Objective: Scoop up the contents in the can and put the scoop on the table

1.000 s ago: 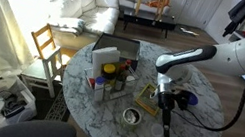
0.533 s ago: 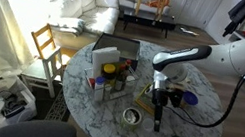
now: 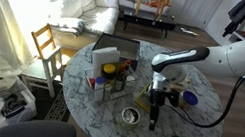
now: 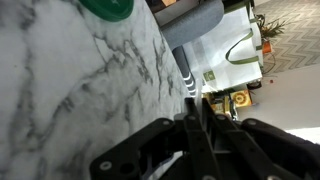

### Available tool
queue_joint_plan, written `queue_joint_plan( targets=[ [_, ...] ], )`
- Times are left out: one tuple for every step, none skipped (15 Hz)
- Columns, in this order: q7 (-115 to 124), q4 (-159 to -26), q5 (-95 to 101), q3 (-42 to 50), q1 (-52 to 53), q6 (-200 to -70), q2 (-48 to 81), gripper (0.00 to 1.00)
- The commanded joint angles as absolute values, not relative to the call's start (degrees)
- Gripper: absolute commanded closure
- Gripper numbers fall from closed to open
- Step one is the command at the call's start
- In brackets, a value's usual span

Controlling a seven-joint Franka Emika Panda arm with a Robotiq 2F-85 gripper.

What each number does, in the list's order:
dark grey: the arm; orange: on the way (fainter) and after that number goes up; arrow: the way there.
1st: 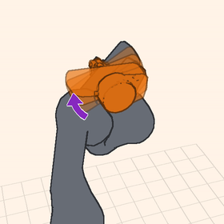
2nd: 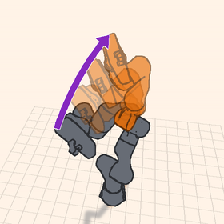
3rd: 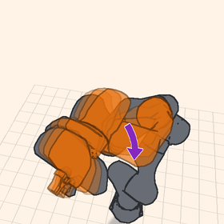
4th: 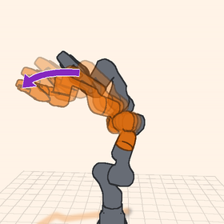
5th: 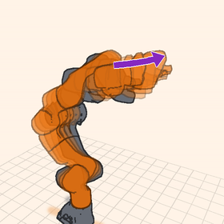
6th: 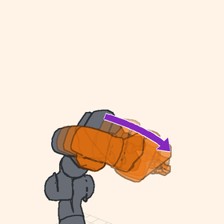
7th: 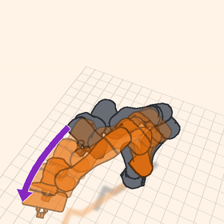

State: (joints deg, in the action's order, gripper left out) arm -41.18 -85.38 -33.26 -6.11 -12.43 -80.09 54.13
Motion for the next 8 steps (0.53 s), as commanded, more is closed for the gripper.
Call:
queue_joint_plan(
  targets=[
    [-38.2,-83.5,-33.7,-5.9,-12.4,-80.5,55.9,0.92],
    [-37.8,-83.4,-33.7,-5.9,-12.5,-80.5,55.8,0.67],
    [-37.2,-83.4,-33.6,-5.7,-12.5,-80.8,55.7,0.67],
    [-36.7,-83.3,-33.5,-5.7,-12.5,-80.8,55.7,0.62],
    [-36.4,-83.1,-33.5,-5.7,-12.6,-80.9,55.6,0.56],
    [-36.1,-83.0,-33.4,-5.6,-12.7,-80.8,55.6,0.47],
    [-35.8,-82.9,-33.3,-5.6,-12.8,-81.0,55.4,0.40],
    [-35.6,-82.7,-33.3,-5.6,-12.9,-80.9,55.3,0.31]
  ],
)
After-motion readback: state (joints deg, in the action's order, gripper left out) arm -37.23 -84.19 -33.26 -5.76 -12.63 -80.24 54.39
